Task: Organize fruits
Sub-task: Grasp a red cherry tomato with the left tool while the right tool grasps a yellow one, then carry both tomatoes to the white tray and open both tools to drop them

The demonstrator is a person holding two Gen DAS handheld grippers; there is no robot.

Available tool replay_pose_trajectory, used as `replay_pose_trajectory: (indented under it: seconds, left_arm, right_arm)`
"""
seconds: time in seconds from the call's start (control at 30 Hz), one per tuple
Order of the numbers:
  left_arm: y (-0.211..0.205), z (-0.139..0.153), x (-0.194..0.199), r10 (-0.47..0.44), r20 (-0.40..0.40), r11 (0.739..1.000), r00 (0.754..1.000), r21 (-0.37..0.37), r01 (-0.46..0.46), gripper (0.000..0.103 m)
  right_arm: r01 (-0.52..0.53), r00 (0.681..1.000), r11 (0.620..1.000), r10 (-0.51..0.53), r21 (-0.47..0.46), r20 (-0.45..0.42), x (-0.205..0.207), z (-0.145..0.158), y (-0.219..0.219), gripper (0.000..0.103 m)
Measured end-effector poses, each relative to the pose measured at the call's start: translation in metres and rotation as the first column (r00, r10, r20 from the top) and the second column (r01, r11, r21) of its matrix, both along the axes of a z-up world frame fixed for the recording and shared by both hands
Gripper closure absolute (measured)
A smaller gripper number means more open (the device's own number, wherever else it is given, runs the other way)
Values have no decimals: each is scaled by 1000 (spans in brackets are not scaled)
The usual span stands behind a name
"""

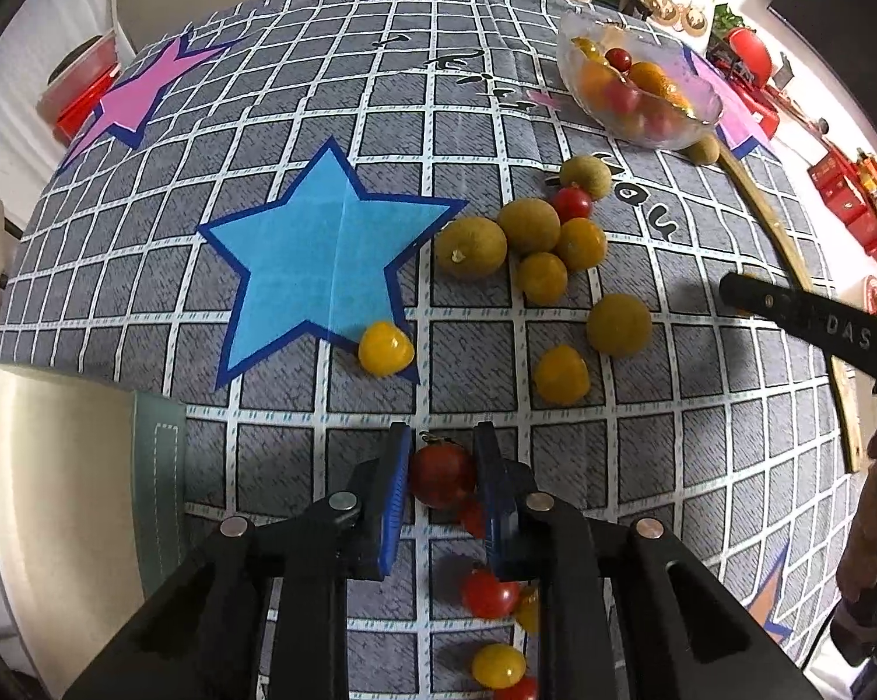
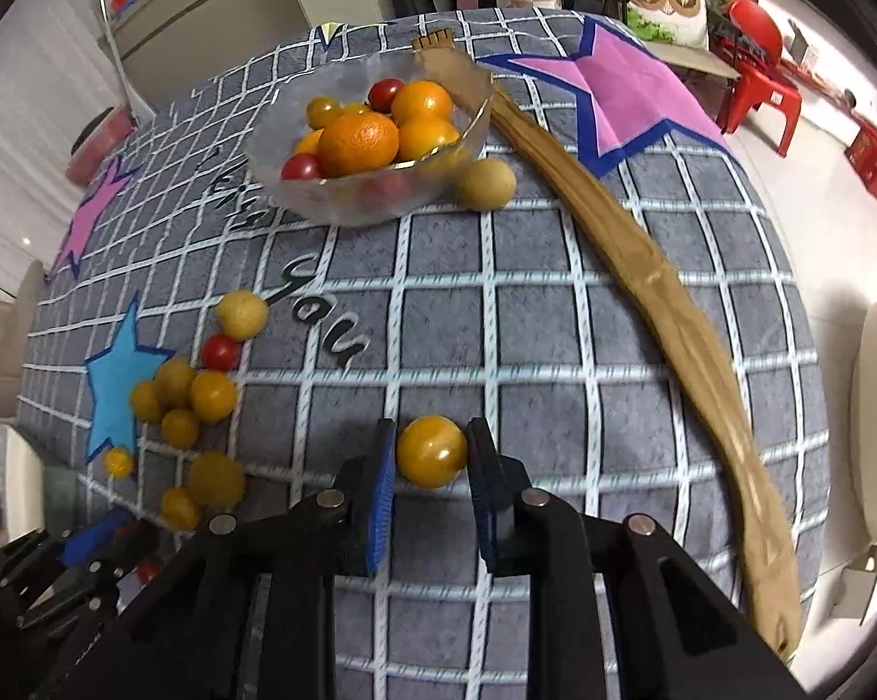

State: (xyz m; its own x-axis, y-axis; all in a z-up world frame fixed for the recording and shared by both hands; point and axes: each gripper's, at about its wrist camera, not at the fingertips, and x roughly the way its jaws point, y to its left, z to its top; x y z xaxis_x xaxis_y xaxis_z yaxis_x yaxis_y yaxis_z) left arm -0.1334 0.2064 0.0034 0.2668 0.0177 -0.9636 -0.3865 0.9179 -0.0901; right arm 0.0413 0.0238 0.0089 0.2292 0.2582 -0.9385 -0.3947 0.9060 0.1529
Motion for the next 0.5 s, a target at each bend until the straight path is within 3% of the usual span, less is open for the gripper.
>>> replay_pose_trajectory:
  seconds: [0.23,0.5]
  left_arm:
    - [3,14,-19,-1,19,1000,1000,-16,1,80]
    - [27,36,-42,32,51,999,998,-17,-31,80]
  right_arm:
    - [-5,999,998,8,59,-45,-36,14,-8,77]
    - [-49,996,995,55,85,-69,-72,37,12,77]
